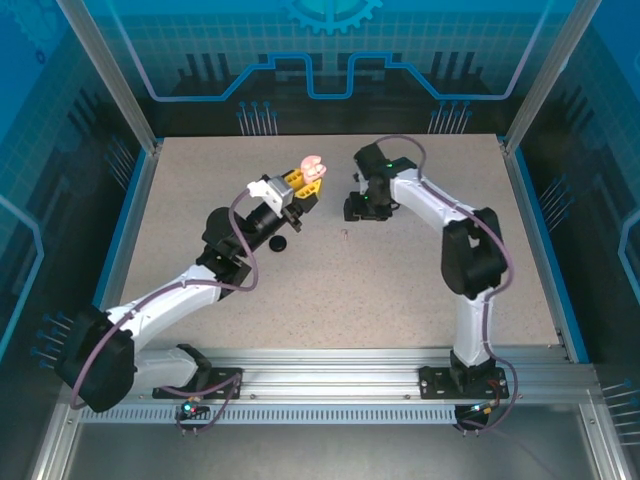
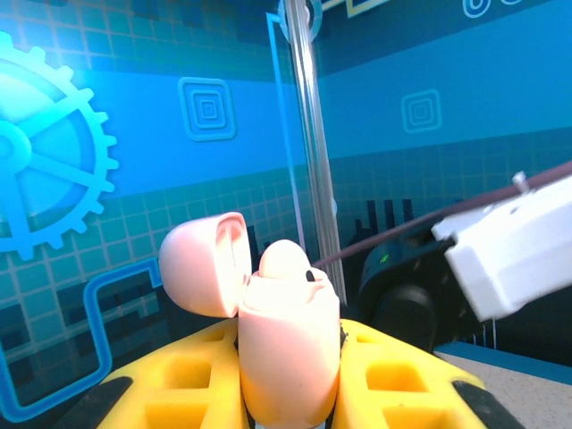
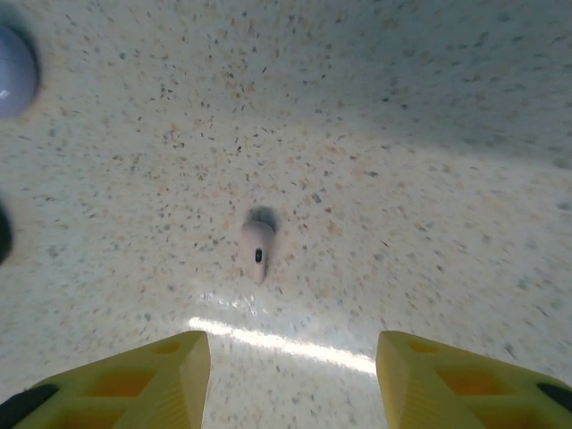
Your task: Insert wireless bluetooth earbuds into charging case
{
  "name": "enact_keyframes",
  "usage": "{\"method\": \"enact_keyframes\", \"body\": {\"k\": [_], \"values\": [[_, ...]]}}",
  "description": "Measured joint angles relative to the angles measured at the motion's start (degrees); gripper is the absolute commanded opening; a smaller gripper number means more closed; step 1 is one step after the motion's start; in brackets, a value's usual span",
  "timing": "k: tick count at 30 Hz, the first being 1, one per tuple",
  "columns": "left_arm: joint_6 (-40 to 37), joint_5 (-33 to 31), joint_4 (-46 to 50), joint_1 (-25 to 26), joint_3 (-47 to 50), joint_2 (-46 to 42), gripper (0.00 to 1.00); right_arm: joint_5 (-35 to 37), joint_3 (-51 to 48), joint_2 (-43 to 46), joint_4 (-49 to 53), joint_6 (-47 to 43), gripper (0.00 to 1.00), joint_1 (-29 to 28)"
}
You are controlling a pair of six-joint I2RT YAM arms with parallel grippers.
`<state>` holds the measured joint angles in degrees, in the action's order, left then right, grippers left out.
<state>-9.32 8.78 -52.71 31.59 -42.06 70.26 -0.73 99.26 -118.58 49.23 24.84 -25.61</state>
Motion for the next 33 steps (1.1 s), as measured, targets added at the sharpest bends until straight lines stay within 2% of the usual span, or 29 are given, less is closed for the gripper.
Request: {"method": "enact_keyframes", "body": {"k": [11, 28, 33], "values": [[1.0, 0.0, -0.3, -2.6, 1.9, -1.9, 0.00, 5.1, 13.1, -12.7, 7.1, 1.5, 0.44, -4.2], [3.3, 0.0, -1.7, -4.2, 3.0, -1.9, 0.00, 7.5, 18.4, -19.1, 10.8, 2.2, 0.37, -5.2], [3.4, 0.0, -1.7, -4.3, 3.0, -1.9, 0.00, 7.9, 18.6, -19.4, 11.0, 2.8, 0.39, -5.5]]}}
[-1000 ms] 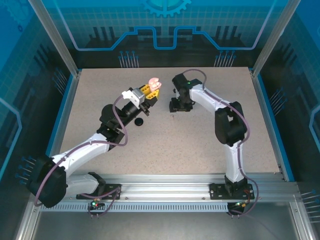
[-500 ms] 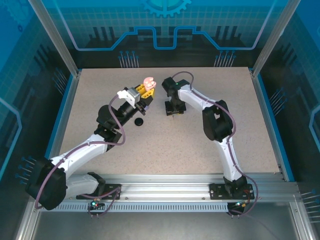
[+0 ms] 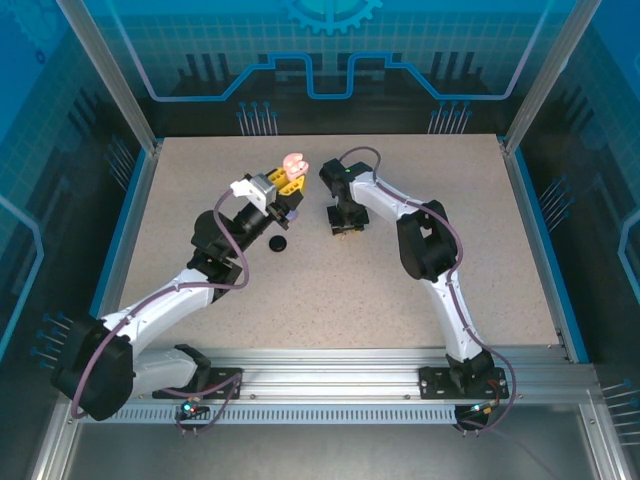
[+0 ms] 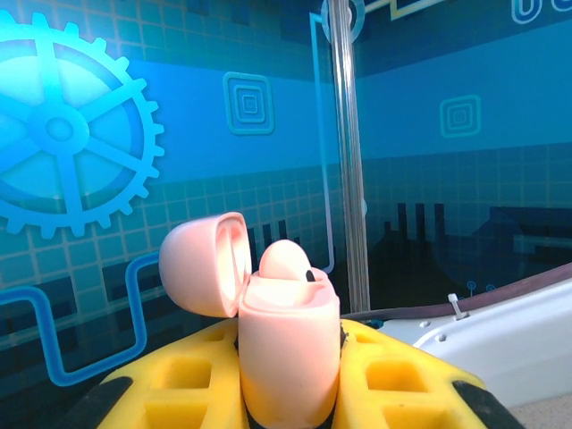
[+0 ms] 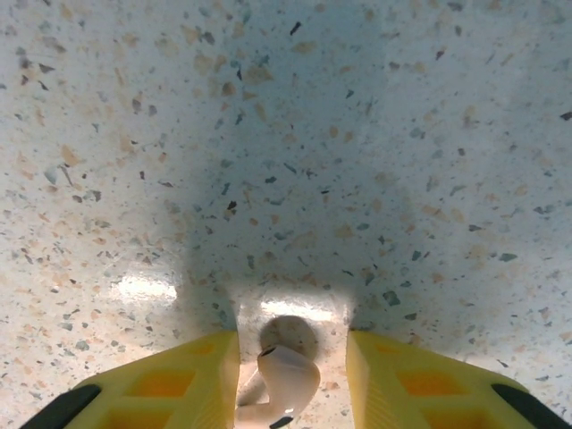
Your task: Insert wireless bluetooth earbuds into charging case
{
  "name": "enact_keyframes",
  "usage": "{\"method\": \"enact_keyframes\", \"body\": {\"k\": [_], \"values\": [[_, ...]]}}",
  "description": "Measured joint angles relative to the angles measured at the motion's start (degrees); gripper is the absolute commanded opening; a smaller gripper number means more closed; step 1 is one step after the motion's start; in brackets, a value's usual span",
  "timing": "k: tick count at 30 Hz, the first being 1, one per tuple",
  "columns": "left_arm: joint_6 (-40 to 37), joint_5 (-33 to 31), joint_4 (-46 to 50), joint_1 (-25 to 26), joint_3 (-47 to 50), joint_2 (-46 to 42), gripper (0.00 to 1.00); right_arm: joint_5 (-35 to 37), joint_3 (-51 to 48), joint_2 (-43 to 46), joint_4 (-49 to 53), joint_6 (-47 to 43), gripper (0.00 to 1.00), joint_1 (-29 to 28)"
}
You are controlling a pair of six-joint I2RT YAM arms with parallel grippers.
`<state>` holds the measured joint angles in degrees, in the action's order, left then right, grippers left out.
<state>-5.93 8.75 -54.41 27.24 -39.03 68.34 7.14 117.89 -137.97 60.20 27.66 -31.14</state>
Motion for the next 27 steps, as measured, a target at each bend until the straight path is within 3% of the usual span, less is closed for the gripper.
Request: {"method": "enact_keyframes", "body": {"k": [12, 27], "values": [[0.0, 0.0, -0.3, -0.1, 0.6, -0.1, 0.00, 0.5, -3.5, 1.8, -1.9, 8.2, 0.39, -0.1], [1.2, 0.0, -1.2, -0.1, 0.6, -0.1, 0.00, 1.9, -10.2, 5.9, -2.4, 9.5, 0.37, -0.4]]}}
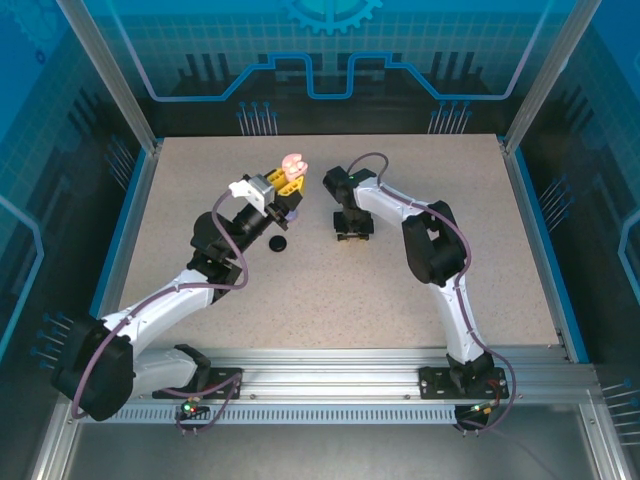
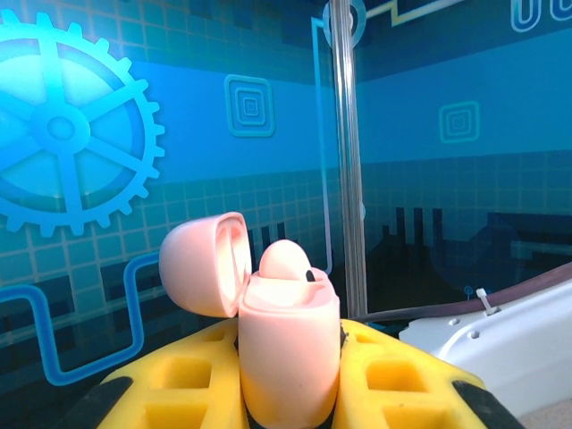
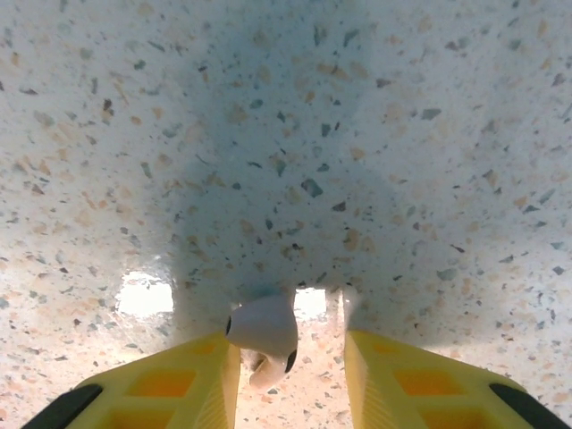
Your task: Insert wireless bluetooth earbuds into charging case
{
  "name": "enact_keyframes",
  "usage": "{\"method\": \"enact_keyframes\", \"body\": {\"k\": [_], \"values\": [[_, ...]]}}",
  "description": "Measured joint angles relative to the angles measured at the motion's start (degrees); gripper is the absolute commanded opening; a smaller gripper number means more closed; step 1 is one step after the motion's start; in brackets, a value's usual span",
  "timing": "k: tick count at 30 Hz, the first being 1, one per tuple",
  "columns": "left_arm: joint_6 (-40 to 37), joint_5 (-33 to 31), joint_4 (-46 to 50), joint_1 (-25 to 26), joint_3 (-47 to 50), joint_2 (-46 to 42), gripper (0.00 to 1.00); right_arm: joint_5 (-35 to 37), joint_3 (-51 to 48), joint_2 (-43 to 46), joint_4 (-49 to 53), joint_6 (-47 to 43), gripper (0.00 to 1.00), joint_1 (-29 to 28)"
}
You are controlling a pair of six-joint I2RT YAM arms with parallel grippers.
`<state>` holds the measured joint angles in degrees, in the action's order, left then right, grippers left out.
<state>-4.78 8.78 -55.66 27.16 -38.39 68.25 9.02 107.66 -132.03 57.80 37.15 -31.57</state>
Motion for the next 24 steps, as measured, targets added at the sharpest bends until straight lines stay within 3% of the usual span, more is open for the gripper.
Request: {"method": "enact_keyframes", "body": {"k": [24], "values": [[0.4, 0.0, -0.4, 0.0, 0.2, 0.4, 0.00, -2.1, 6.4, -3.6, 0.9, 4.0, 0.33, 0.5]]}}
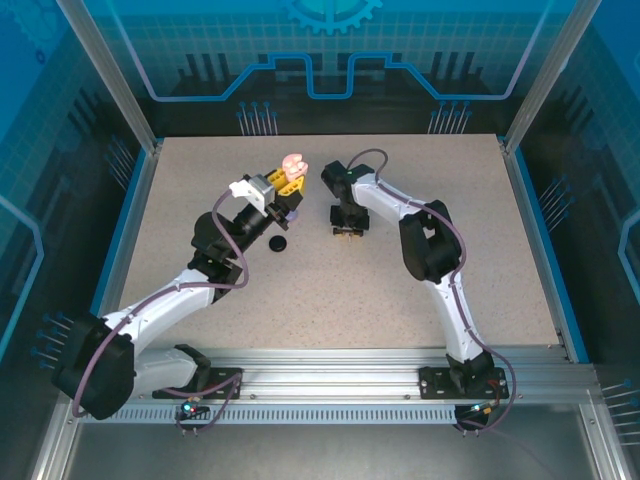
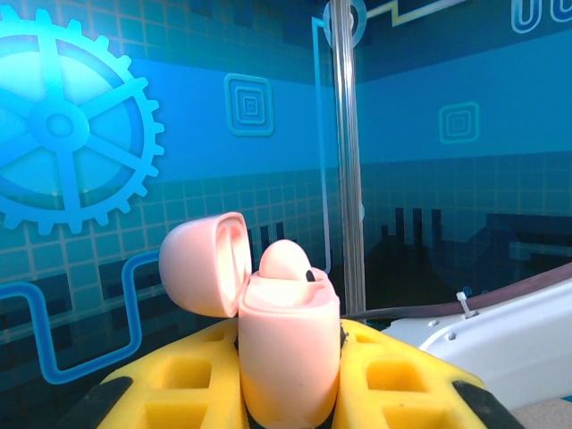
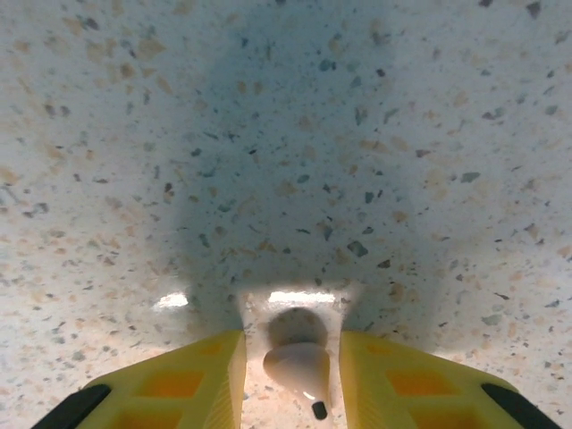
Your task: Insert wireless bluetooth earbuds into charging case
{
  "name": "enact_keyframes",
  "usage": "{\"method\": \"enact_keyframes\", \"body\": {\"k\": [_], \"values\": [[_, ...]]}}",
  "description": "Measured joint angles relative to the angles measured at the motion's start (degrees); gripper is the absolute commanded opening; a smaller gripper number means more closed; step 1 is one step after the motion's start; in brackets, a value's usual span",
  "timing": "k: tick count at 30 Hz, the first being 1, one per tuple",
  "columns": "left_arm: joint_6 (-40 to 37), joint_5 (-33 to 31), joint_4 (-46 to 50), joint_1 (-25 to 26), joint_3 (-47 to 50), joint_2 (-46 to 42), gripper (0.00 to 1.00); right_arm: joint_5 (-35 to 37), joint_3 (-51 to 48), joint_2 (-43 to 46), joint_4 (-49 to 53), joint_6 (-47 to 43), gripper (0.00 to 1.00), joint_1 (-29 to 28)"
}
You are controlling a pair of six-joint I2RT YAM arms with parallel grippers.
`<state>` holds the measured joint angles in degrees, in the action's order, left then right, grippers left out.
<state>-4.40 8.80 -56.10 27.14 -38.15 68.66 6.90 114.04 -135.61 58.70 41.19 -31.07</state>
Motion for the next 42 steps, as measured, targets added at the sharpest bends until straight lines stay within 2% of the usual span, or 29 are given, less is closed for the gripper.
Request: {"method": "enact_keyframes", "body": {"k": [14, 24, 30, 36, 42], "values": [[0.0, 0.0, 0.0, 0.0, 0.2, 0.3, 0.00, 0.6, 0.1, -0.3, 0.4, -2.0, 0.28, 0.0], [0.0, 0.0, 0.1, 0.0, 0.2, 0.3, 0.00, 0.6, 0.0, -0.1, 0.2, -4.8, 0.12, 0.0], [0.0, 0.0, 0.1, 0.0, 0.2, 0.3, 0.00, 0.7, -4.1, 2.5, -2.8, -5.5, 0.10, 0.0], [0.0, 0.0, 0.3, 0.0, 0.2, 0.3, 0.00, 1.1, -12.6, 12.2, -4.9, -6.3, 0.10, 0.3], [0.0, 1.1, 0.5, 0.0, 0.2, -0.1, 0.00, 0.8, -15.8, 30.8, -8.7, -7.9, 0.10, 1.0]]}}
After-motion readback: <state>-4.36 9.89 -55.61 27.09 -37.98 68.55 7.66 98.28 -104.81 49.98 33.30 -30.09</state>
